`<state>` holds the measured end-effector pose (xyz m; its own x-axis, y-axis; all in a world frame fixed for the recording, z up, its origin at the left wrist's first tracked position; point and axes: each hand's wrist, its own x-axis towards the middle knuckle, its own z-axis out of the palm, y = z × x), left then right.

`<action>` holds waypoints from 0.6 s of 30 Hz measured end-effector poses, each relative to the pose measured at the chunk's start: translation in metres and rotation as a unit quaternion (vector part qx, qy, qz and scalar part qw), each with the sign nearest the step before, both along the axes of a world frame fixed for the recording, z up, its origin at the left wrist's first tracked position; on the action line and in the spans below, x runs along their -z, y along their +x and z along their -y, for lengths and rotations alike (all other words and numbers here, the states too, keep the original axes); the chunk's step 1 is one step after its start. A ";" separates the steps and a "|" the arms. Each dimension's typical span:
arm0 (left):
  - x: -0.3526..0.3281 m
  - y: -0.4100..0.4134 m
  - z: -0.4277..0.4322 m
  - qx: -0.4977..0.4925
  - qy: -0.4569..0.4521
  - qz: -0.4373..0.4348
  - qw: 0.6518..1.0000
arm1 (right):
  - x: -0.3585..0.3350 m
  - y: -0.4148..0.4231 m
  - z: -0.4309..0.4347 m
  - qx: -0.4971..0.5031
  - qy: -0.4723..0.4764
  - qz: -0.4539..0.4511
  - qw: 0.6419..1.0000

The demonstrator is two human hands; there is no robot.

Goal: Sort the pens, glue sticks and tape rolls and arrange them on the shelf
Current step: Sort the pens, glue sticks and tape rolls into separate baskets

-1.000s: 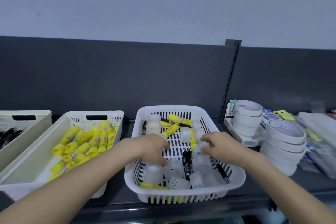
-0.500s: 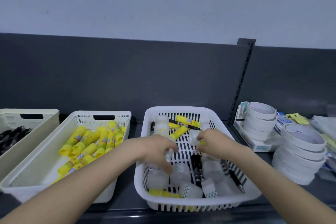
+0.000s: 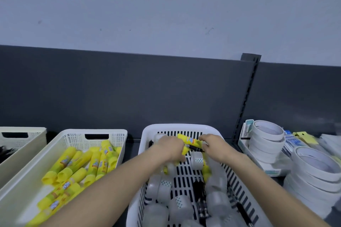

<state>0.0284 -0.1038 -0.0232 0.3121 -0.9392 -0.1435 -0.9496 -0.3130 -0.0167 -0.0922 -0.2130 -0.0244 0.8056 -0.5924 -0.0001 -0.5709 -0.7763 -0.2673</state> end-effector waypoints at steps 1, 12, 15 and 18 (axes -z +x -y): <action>0.004 -0.003 0.007 0.003 0.016 0.028 0.999 | 0.001 0.002 0.003 0.003 0.001 0.001 1.000; -0.045 0.028 -0.025 -0.020 -0.068 -0.149 0.986 | 0.004 0.040 0.035 -0.041 0.016 -0.065 0.997; -0.047 0.046 -0.040 -0.043 -0.093 -0.125 0.987 | 0.013 0.053 0.033 -0.051 -0.002 -0.107 0.993; -0.033 0.064 -0.045 -0.085 -0.108 -0.121 0.983 | 0.023 0.058 0.031 -0.069 -0.037 -0.162 0.984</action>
<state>0.0919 -0.0593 0.0100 0.4477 -0.8935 -0.0364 -0.8516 -0.4384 0.2874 -0.0343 -0.2441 -0.0476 0.8428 -0.4861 -0.2311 -0.5053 -0.8625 -0.0285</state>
